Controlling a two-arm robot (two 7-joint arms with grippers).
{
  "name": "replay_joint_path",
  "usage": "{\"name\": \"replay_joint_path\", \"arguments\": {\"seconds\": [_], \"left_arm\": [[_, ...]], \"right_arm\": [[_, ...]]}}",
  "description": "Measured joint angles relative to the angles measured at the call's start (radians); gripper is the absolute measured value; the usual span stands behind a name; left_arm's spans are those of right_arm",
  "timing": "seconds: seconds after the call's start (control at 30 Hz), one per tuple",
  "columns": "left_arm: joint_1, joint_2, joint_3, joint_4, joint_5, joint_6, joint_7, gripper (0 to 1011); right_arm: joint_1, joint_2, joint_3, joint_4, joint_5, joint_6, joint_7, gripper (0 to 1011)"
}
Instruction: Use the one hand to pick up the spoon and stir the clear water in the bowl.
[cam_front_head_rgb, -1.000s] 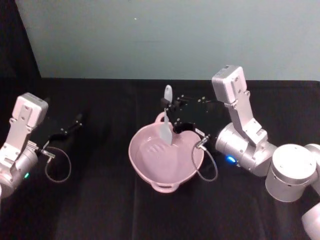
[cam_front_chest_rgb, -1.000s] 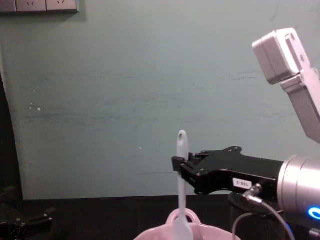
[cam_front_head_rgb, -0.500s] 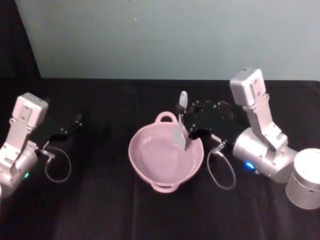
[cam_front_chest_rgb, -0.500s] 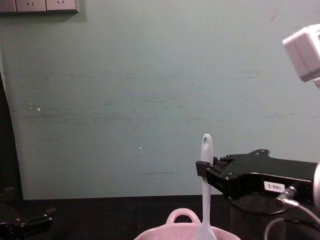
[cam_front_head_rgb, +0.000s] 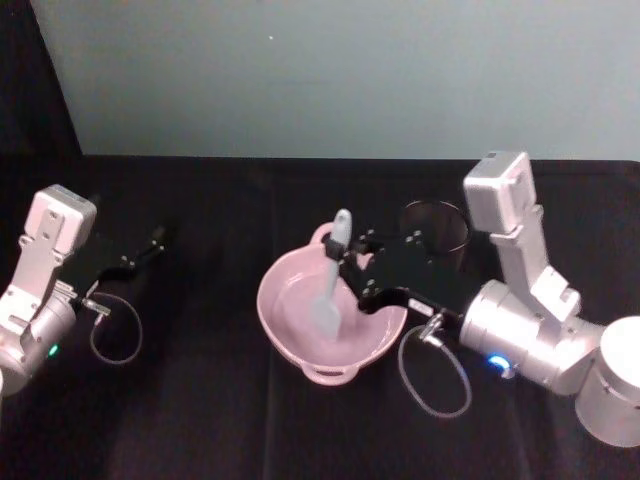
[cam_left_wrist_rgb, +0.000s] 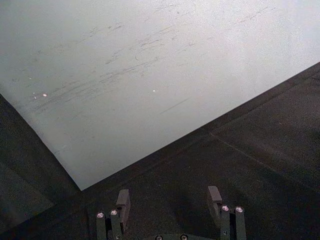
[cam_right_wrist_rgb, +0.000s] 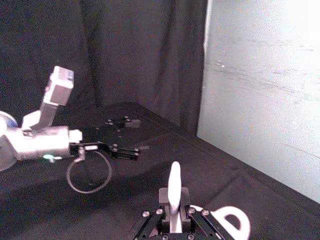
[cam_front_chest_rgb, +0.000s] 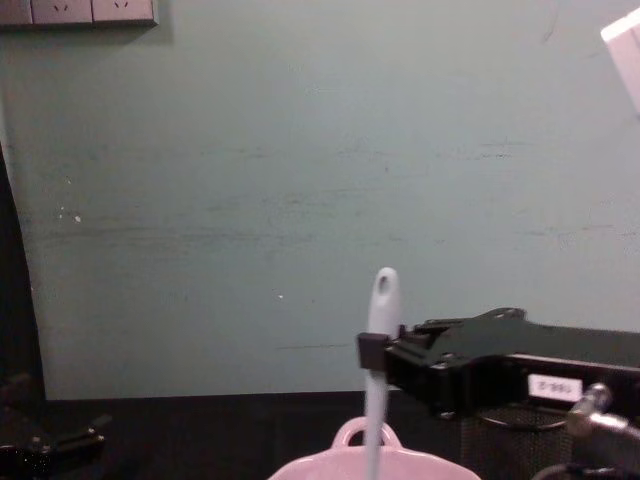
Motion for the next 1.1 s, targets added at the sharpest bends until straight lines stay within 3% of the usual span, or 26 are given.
{"name": "replay_joint_path", "arguments": {"seconds": [0.23,0.47,0.73,1.1], "left_arm": [[0.000,0.000,0.000,0.000,0.000,0.000,0.000,1011],[0.000,0.000,0.000,0.000,0.000,0.000,0.000,1011],[0.000,0.000,0.000,0.000,0.000,0.000,0.000,1011],[0.000,0.000,0.000,0.000,0.000,0.000,0.000,1011]], "right_arm": [[0.032,-0.042,-0.046,0.054,-0.002,-0.028,-0.011,112],[0.090,-0.107,-0.074,0.159,-0.040,-0.081,-0.045,112],[0.126,-0.162,-0.059,0.247,-0.096,-0.131,-0.106,112],[0.113,-0.159,-0.012,0.250,-0.143,-0.153,-0.135,112]]}}
